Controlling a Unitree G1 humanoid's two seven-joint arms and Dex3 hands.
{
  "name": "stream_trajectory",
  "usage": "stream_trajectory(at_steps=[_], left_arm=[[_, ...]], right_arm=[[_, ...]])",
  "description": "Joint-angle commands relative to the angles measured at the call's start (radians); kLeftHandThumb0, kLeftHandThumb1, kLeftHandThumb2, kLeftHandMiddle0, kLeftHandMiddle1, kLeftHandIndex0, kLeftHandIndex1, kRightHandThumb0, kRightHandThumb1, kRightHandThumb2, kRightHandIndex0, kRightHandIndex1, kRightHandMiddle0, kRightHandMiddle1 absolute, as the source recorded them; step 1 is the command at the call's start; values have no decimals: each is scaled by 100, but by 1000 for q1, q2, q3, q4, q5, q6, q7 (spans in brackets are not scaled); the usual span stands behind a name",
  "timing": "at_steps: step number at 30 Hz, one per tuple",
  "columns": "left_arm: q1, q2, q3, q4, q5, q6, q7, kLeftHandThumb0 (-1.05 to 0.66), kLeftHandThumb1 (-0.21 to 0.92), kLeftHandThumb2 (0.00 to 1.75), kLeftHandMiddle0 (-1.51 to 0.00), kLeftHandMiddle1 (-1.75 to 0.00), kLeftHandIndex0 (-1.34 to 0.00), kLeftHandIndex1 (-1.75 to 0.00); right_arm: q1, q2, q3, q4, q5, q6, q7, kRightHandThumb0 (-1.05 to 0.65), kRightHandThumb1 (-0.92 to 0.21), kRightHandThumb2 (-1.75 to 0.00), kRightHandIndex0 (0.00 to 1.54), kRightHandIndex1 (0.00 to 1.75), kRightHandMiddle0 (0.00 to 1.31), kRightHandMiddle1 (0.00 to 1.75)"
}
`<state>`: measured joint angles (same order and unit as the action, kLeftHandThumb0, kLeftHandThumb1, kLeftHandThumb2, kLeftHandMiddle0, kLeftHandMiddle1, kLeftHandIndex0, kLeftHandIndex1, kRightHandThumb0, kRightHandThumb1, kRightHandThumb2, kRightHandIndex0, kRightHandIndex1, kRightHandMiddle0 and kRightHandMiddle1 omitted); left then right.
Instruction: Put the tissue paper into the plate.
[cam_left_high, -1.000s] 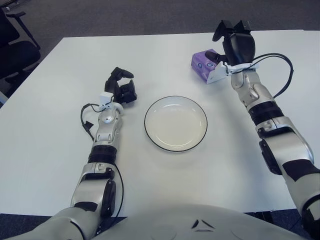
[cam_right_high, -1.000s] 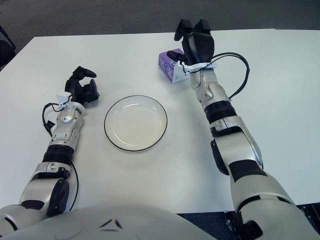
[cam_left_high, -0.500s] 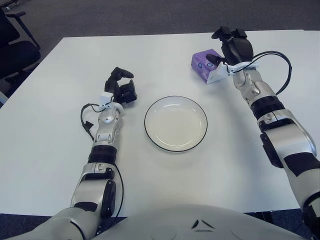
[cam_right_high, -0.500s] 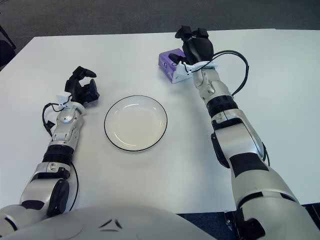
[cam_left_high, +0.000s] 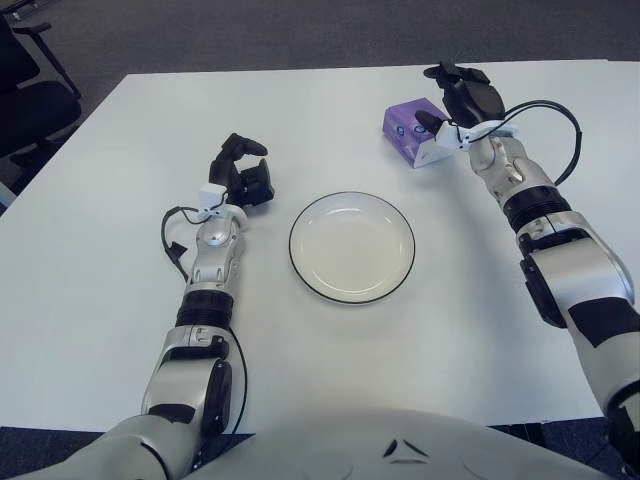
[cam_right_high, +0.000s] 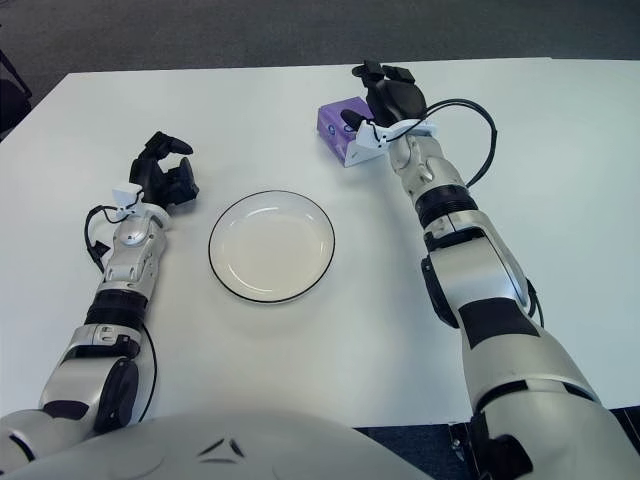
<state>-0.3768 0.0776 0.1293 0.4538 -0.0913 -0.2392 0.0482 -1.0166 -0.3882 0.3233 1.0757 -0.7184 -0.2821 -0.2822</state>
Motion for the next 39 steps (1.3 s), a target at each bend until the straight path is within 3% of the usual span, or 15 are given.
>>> stream_trajectory(at_steps=[1, 9, 24, 39], left_arm=[[177, -61, -16, 76, 10, -7, 4, -46, 37, 125, -127, -175, -57, -175], [183, -64, -17, 68, 12, -4, 10, -46, 38, 124, -127, -175, -57, -175], [190, -72, -15, 60, 11, -19, 17, -46, 37, 126, -128, -175, -57, -175], [190, -72, -14, 65, 11, -30, 16, -46, 37, 126, -128, -175, -57, -175]], right_arm=[[-42, 15, 19, 58, 21, -14, 46, -104, -92, -108, 0, 0, 0, 30], [-35, 36, 33, 108, 26, -12, 70, -105, -92, -112, 0, 0, 0, 17], [5, 53, 54, 155, 39, -22, 122, -102, -92, -116, 0, 0, 0, 20], [78, -3, 82, 76, 46, -90, 133, -99, -92, -112, 0, 0, 0, 29]])
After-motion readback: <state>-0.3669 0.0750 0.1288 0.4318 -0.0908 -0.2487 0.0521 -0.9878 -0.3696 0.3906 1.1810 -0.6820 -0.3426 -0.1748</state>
